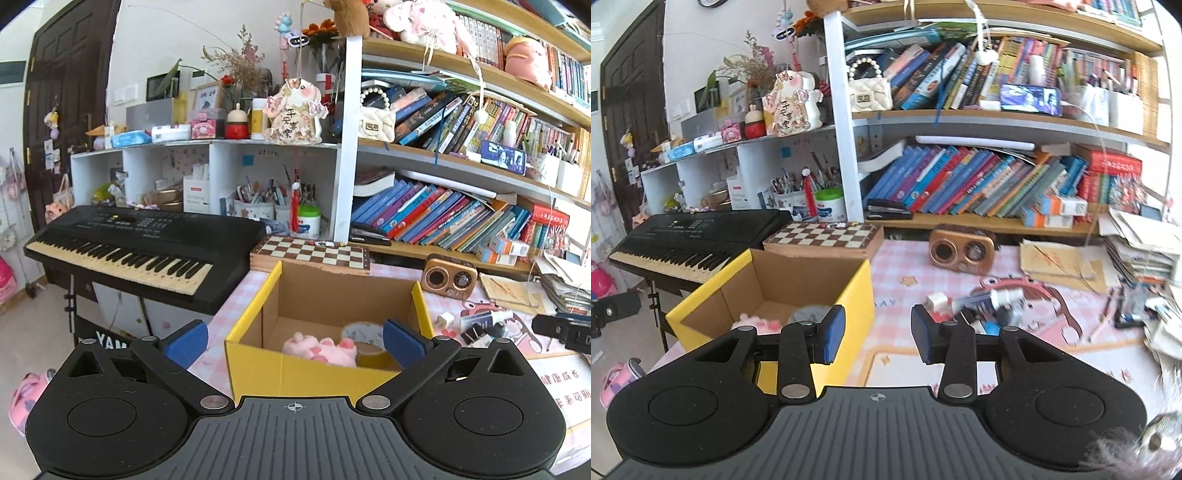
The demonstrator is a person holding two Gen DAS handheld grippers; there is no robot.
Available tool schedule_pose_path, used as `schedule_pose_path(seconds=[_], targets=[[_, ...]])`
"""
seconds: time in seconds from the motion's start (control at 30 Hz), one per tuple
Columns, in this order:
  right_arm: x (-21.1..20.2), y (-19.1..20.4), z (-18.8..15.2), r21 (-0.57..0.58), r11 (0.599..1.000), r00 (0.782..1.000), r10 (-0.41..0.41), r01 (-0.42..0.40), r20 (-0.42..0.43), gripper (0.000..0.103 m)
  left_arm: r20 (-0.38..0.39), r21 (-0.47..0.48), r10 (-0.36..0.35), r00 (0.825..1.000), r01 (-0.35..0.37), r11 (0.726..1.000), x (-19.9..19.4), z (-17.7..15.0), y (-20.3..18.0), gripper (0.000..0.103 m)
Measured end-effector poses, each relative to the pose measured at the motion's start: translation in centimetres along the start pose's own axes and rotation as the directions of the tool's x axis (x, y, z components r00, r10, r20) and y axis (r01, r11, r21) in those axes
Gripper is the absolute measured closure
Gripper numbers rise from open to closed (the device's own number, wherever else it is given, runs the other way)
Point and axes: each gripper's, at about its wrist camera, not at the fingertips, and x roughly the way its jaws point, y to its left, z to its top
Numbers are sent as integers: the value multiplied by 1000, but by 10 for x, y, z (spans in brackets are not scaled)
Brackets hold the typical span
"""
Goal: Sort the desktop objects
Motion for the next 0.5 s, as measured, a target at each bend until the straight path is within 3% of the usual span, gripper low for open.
schedule_pose_path(seconds=[0.5], targets=[[-39,11,-64,37,999,996,-22,25,-84,63,-63,6,4,998,-4,1000,-30,-40,-4,0]])
